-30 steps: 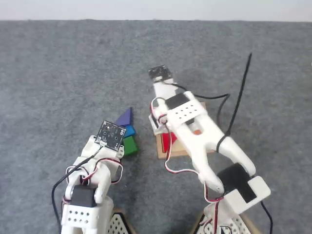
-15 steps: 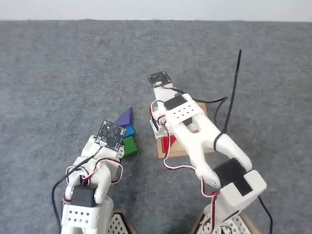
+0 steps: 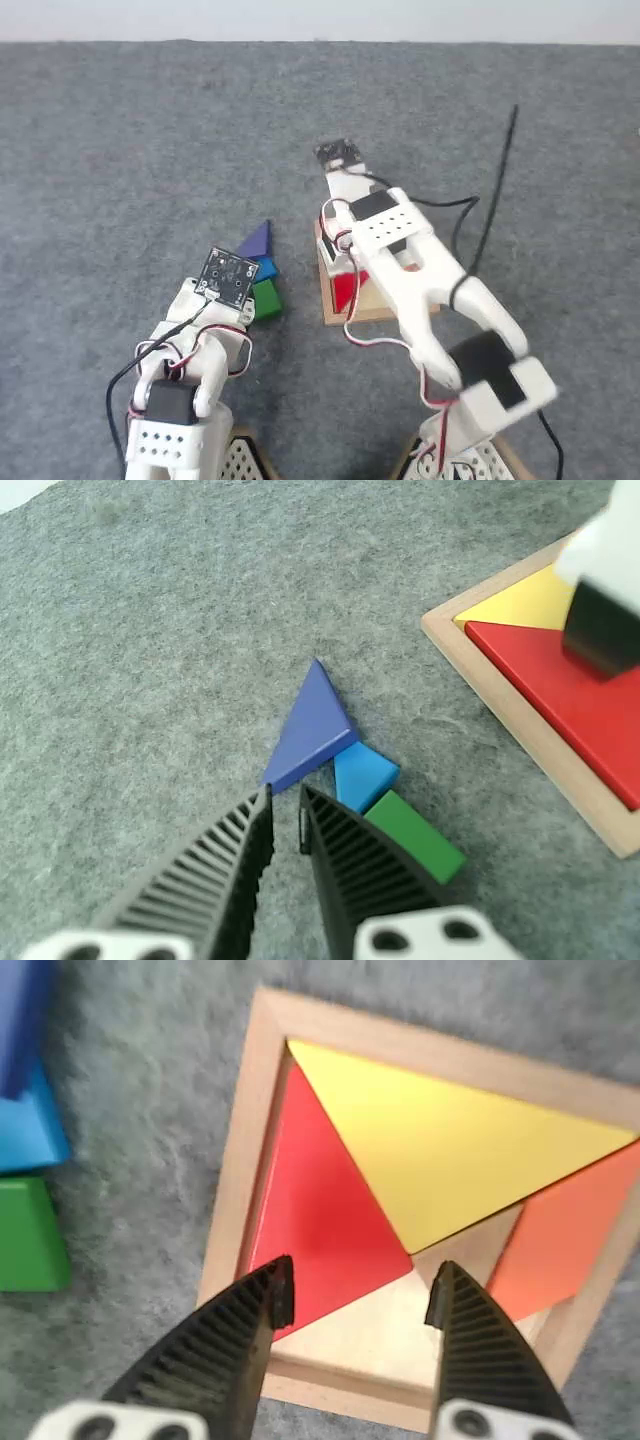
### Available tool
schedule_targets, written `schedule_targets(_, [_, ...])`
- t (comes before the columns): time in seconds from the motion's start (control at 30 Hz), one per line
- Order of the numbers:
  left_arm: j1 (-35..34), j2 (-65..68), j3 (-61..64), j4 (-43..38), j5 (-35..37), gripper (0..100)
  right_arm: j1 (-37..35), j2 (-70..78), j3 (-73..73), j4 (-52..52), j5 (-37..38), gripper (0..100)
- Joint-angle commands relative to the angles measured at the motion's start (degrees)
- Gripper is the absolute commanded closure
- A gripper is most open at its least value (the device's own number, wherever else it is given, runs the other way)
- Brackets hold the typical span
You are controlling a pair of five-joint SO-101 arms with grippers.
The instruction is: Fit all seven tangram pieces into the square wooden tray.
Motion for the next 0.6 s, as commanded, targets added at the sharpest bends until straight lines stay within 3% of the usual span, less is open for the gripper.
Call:
schedule_targets(0.0, [-0.18,-0.79,-0.48,0.35,0.44,95,1.45,-10.77,1.85,0.31,2.29,78.3])
schedule_targets(0.2, [-0.18,-0.79,-0.48,0.35,0.44,95,12.62,-22.11,11.96,0.40,2.99,78.6])
schedule_targets(0.37, [-0.18,-0.79,-0.48,0.35,0.44,95,20.79,-29.41,22.95,-5.49,7.82,82.0])
schedule_targets(0.57, [-0.18,-0.79,-0.48,0.35,0.44,95,18.86,-30.20,29.54,-12.35,10.90,92.4])
